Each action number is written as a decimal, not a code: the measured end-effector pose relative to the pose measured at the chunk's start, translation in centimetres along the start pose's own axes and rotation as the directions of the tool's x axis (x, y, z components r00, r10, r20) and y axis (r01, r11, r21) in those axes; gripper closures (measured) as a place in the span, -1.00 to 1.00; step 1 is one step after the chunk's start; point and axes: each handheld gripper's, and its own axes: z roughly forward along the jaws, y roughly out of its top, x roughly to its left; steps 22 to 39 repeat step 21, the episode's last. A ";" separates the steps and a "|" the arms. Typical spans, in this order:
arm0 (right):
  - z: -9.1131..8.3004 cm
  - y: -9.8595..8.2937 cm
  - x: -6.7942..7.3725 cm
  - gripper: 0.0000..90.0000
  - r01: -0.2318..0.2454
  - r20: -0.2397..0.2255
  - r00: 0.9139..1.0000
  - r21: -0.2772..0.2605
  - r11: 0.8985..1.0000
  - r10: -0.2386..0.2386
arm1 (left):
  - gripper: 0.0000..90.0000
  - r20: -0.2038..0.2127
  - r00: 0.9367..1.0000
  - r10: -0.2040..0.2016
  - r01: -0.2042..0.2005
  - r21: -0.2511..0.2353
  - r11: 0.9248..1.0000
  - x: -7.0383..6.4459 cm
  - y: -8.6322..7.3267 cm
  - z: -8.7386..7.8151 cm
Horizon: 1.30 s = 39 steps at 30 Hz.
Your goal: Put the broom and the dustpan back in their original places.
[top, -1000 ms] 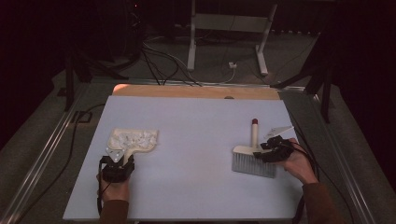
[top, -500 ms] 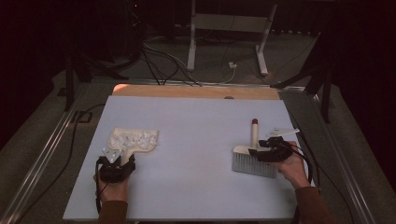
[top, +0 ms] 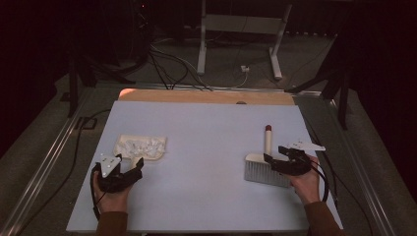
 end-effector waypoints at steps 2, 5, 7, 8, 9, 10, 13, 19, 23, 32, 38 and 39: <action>-0.3 -0.2 0.2 -0.46 0.001 0.012 1.000 -0.029 1.000 -0.001 | -0.63 0.023 1.000 0.010 -0.010 -0.016 1.000 -0.1 0.3 -0.3; -0.6 -0.8 0.7 -0.55 -0.004 0.012 1.000 -0.080 0.997 0.005 | -0.72 0.064 0.998 0.007 -0.005 -0.038 0.999 -0.1 0.7 -0.7; -0.7 -1.1 1.0 -0.61 0.008 0.019 1.000 -0.098 0.995 -0.006 | -0.78 0.079 0.997 0.007 -0.002 -0.053 0.999 -0.1 0.9 -0.9; -0.7 -1.2 1.2 -0.64 0.011 0.021 1.000 -0.105 0.994 -0.009 | -0.80 0.085 0.996 0.010 -0.005 -0.057 0.998 -0.1 1.0 -1.1; -0.8 -1.2 1.3 -0.66 0.011 0.020 1.000 -0.115 0.993 -0.009 | -0.83 0.092 0.996 0.015 -0.010 -0.061 0.998 -0.1 1.1 -1.2; -0.8 -1.3 1.4 -0.67 0.010 0.016 1.000 -0.126 0.992 -0.008 | -0.87 0.097 0.995 0.019 -0.013 -0.063 0.998 -0.1 1.2 -1.2; -1.0 -1.5 1.8 -0.68 0.018 0.020 1.000 -0.157 0.987 -0.015 | -0.95 0.118 0.993 0.028 -0.020 -0.071 0.997 -0.2 1.3 -1.4; -1.1 -2.2 2.3 -0.74 0.019 0.017 1.000 -0.193 0.981 -0.016 | -0.99 0.133 0.991 0.032 -0.020 -0.092 0.996 -0.2 1.3 -1.6; -1.1 -2.2 2.3 -0.75 0.022 0.031 0.999 -0.190 0.982 -0.016 | -0.99 0.131 0.991 0.026 -0.015 -0.089 0.996 -0.2 1.2 -1.7; -1.1 -2.2 2.3 -0.75 0.022 0.031 0.999 -0.190 0.982 -0.016 | -0.99 0.131 0.991 0.026 -0.015 -0.089 0.996 -0.2 1.2 -1.7; -1.1 -2.2 2.3 -0.75 0.022 0.031 0.999 -0.190 0.982 -0.016 | -0.99 0.131 0.991 0.026 -0.015 -0.089 0.996 -0.2 1.2 -1.7; -1.1 -2.2 2.3 -0.75 0.022 0.031 0.999 -0.190 0.982 -0.016 | -0.99 0.131 0.991 0.026 -0.015 -0.089 0.996 -0.2 1.2 -1.7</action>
